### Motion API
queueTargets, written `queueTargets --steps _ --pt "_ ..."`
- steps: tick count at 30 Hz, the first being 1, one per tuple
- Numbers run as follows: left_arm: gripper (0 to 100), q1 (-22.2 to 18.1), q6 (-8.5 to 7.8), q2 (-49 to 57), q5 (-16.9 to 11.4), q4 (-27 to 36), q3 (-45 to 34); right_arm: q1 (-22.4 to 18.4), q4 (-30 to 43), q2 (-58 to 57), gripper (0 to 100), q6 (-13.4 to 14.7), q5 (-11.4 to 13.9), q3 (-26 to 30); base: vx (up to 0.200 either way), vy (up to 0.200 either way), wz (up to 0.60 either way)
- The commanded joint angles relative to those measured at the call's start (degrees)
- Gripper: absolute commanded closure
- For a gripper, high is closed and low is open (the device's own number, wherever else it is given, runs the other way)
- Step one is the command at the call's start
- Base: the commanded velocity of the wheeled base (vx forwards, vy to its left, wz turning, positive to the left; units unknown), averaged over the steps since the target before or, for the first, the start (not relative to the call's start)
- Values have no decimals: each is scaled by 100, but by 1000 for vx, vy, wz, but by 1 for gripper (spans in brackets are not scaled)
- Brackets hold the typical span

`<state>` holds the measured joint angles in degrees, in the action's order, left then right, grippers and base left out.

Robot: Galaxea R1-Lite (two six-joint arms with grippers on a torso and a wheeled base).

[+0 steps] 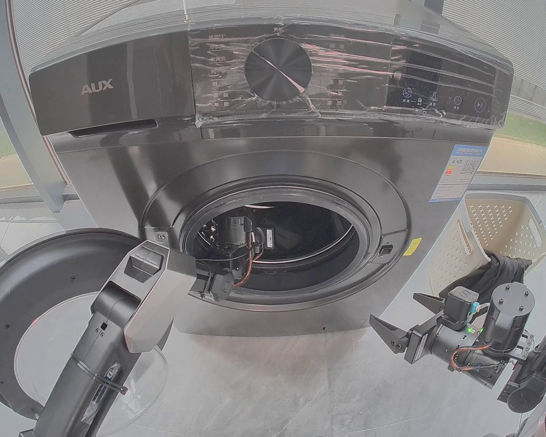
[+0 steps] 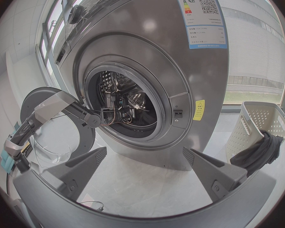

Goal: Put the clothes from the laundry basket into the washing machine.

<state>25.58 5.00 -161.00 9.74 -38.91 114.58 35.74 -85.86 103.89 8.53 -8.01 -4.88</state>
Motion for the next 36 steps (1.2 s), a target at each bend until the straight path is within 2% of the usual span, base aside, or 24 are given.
queueTargets --steps 1,8,11,13,15,16,21,27,32,36 --pt "0 35 54 7 -7 -2 1 -6 -1 17 0 -1 1 13 0 0 0" --pt "0 220 124 192 2 6 1 -6 -1 17 0 -1 1 22 0 0 0" --pt "0 404 133 500 2 -11 -428 -24 -1 17 0 -1 1 31 0 0 0" --pt "0 571 124 851 -7 -20 -1025 -32 8 17 0 -1 1 31 0 0 0" --pt "0 615 124 948 -16 -20 -1192 -32 8 9 0 -1 1 31 0 0 0" --pt "0 747 124 1282 -78 -46 -1781 -24 8 9 0 -1 1 31 0 0 0" --pt "0 1187 71 2187 -174 -389 -3477 -24 16 -27 0 8 1 39 0 0 0" --pt "0 1617 80 2996 -209 -1013 -4822 -32 -1 -53 0 8 1 110 0 0 0" --pt "0 2022 124 4121 -139 -1347 -6053 -41 16 -158 0 17 1 154 0 0 0" --pt "0 2250 230 5237 -113 -1558 -7046 -85 8 -255 0 17 1 268 0 0 0"
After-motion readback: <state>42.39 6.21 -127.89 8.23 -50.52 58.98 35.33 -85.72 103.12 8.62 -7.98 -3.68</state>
